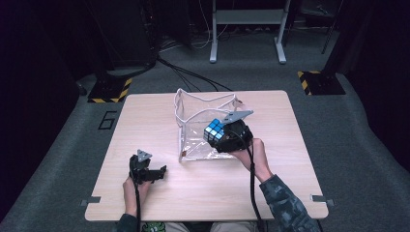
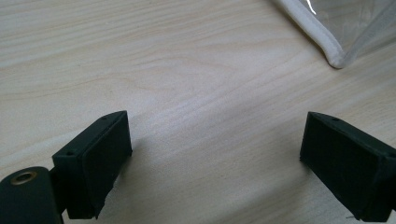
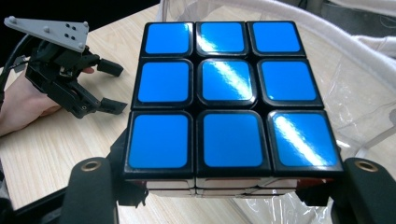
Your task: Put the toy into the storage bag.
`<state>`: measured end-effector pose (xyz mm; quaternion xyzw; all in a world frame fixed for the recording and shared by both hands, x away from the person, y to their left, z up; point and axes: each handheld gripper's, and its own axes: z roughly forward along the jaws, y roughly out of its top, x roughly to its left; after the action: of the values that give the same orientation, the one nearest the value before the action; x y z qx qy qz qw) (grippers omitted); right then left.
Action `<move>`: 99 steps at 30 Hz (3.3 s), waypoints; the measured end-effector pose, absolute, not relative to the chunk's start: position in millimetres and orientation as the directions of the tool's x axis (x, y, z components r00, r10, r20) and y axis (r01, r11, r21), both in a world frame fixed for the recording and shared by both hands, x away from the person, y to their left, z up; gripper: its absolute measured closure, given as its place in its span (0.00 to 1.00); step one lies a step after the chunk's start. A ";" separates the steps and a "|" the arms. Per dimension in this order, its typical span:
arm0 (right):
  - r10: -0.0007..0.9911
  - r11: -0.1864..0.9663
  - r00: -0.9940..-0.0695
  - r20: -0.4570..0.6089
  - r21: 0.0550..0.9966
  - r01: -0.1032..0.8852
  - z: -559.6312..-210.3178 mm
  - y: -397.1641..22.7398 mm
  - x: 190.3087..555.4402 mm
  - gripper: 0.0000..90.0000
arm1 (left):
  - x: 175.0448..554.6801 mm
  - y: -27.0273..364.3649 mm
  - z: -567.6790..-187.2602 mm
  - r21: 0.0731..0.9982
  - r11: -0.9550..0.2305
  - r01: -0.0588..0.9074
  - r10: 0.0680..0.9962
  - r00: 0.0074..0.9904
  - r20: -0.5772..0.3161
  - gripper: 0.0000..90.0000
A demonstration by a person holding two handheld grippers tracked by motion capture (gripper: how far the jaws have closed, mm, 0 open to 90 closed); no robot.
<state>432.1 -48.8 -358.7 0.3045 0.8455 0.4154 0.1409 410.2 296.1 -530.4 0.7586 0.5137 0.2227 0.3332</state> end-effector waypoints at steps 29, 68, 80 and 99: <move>0.621 0.483 -0.783 -0.022 0.798 0.361 -324.9 -40.6 443.4 0.37 | 410.2 296.2 -530.4 0.734 -0.252 0.631 0.928 0.373 -0.002 0.10; 0.594 0.526 -0.804 -0.041 0.776 0.348 -299.0 -12.3 468.7 0.37 | 410.2 295.8 -530.7 0.738 -0.236 0.632 0.933 0.361 -0.011 0.10; 0.606 0.526 -0.795 -0.036 0.767 0.367 -293.1 -7.5 479.3 0.37 | 410.3 295.9 -530.7 0.738 -0.237 0.632 0.932 0.361 -0.009 0.10; 0.597 0.546 -0.800 -0.060 0.761 0.350 -285.7 5.8 490.8 0.37 | 410.5 295.9 -530.8 0.740 -0.238 0.630 0.932 0.362 -0.009 0.10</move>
<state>490.8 5.8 -285.7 0.2739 0.8647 0.3900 0.1585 410.5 295.9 -530.8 0.7538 0.5180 0.2249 0.3361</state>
